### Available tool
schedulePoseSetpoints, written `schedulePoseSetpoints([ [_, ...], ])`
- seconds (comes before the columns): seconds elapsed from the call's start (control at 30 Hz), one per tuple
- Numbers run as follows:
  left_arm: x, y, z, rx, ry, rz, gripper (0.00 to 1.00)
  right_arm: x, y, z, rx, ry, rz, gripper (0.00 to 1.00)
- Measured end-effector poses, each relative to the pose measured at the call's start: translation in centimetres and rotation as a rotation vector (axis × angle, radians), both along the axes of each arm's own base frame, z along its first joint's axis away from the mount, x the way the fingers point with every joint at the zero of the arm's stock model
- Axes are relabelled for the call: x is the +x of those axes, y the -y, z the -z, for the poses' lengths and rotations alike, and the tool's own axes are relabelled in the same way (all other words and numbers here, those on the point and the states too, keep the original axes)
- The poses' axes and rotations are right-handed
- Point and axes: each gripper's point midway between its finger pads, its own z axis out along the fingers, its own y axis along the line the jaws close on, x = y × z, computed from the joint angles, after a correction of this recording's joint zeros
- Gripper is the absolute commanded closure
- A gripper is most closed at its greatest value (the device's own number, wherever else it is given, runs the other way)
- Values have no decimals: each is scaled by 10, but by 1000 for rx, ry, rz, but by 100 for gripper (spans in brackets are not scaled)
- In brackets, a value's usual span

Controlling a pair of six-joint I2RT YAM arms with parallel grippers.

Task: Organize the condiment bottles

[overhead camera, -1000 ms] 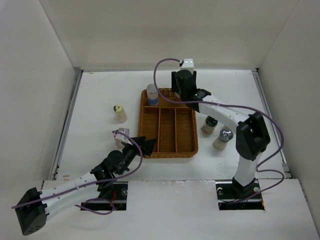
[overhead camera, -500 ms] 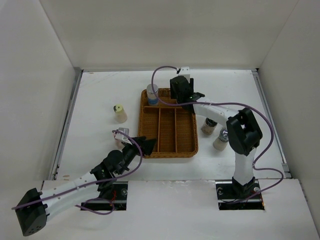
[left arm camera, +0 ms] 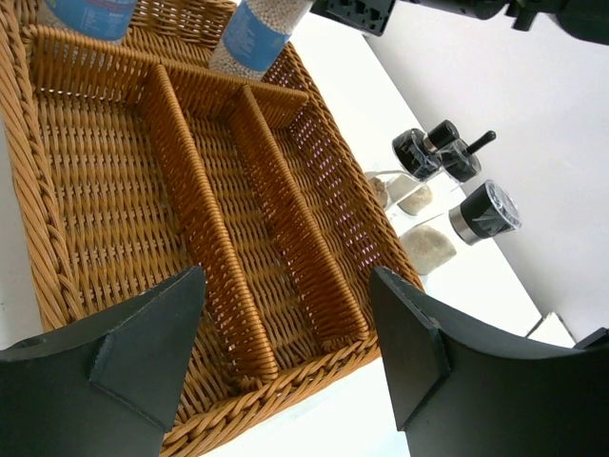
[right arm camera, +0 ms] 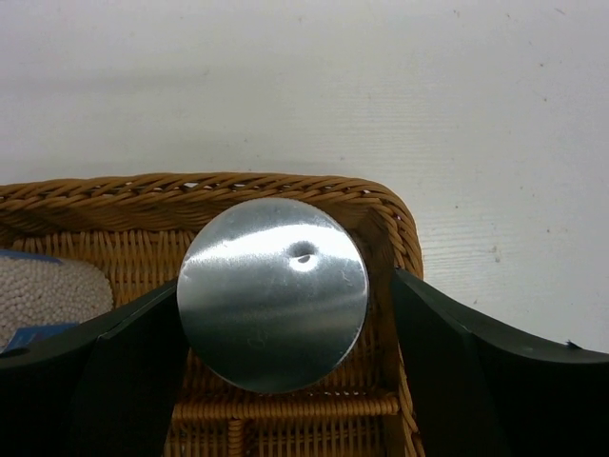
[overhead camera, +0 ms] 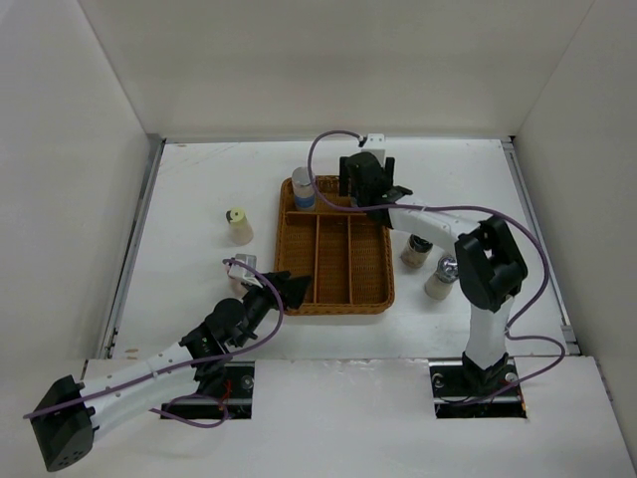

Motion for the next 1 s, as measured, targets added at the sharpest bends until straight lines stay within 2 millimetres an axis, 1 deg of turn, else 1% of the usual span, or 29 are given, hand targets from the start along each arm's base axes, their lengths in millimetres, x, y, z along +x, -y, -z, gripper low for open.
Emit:
schedulePoseSetpoints([
  [0.17, 0, 0, 0, 0, 0, -1, 31, -5, 4, -14, 18, 17, -3, 9],
  [0.4, 0, 0, 0, -2, -1, 0, 31, -10, 7, -50, 61, 75, -8, 6],
  [0.53, 1, -1, 0, -2, -2, -1, 31, -23, 15, -70, 77, 105, -18, 6],
  [0.63, 1, 0, 0, -3, -2, 1, 31, -43, 27, -85, 84, 126, -26, 13],
  [0.67, 1, 0, 0, -5, -3, 1, 31, -51, 32, -91, 91, 137, -30, 20],
  [0.7, 1, 0, 0, -5, -4, 2, 31, -60, 37, -97, 95, 149, -32, 32],
  [0.73, 0, 0, 0, -5, -4, 2, 31, -69, 43, -104, 102, 163, -34, 42],
  [0.77, 0, 0, 0, -5, -4, 2, 31, -80, 50, -109, 110, 177, -36, 49],
  [0.8, 0, 0, 0, -5, -5, 3, 31, -91, 56, -113, 123, 192, -35, 53],
  [0.83, 0, 0, 1, -6, -7, 5, 31, -100, 63, -115, 128, 202, -30, 54],
  [0.9, 0, 1, 2, -6, -12, 7, 31, -118, 79, -113, 140, 210, -8, 50],
  [0.93, 0, 1, 2, -7, -13, 8, 31, -127, 86, -109, 140, 205, 1, 44],
  [1.0, -1, 2, 2, -11, -19, 10, 32, -139, 97, -92, 135, 177, 19, 28],
])
